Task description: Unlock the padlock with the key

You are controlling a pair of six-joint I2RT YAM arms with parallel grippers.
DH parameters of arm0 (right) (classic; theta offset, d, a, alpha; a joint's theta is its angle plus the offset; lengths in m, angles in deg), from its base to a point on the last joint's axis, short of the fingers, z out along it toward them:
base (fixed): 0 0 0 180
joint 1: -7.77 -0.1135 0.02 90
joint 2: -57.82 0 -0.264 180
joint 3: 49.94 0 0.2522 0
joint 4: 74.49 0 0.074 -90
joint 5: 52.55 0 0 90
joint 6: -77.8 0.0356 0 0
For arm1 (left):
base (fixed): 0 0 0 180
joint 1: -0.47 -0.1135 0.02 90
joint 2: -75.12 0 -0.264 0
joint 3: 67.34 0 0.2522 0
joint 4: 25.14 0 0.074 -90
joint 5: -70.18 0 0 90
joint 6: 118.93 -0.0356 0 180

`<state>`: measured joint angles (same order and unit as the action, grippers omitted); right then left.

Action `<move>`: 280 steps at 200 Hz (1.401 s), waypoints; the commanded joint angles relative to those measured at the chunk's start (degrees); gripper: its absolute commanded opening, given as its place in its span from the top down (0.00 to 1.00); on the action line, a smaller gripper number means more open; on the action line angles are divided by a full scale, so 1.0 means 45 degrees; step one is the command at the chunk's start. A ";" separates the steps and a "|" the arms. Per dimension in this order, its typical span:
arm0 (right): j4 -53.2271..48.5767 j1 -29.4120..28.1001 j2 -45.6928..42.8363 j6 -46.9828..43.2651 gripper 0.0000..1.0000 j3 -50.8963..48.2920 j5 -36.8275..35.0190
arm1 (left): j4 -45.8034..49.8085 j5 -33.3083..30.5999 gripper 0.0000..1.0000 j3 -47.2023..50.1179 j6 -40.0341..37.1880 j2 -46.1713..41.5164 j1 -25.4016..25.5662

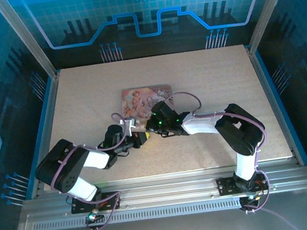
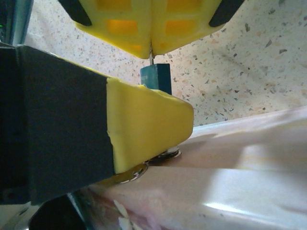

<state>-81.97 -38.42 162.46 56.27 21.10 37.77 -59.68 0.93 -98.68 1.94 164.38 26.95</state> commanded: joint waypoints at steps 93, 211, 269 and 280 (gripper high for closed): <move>-0.0087 0.0143 0.0436 0.1223 1.00 -0.2064 0.1154 | -0.3823 -0.0612 0.62 0.0457 0.0457 0.0421 0.0055; 0.0103 0.0305 0.0399 0.1401 1.00 -0.1873 0.1287 | -0.3418 -0.0009 0.63 0.0693 0.1036 0.0995 -0.0240; 0.0071 0.0305 0.0407 0.1433 1.00 -0.1765 0.1375 | -0.5645 0.0363 0.67 0.0627 0.1789 0.2787 -0.0250; 0.0049 0.0316 0.0418 0.1444 1.00 -0.1758 0.1372 | -0.5937 0.0422 0.69 0.0587 0.1884 0.3020 -0.0243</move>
<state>-72.07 -37.55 161.32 55.90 15.31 37.99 -79.87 1.04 -95.21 8.67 175.68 26.12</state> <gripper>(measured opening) 0.123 0.325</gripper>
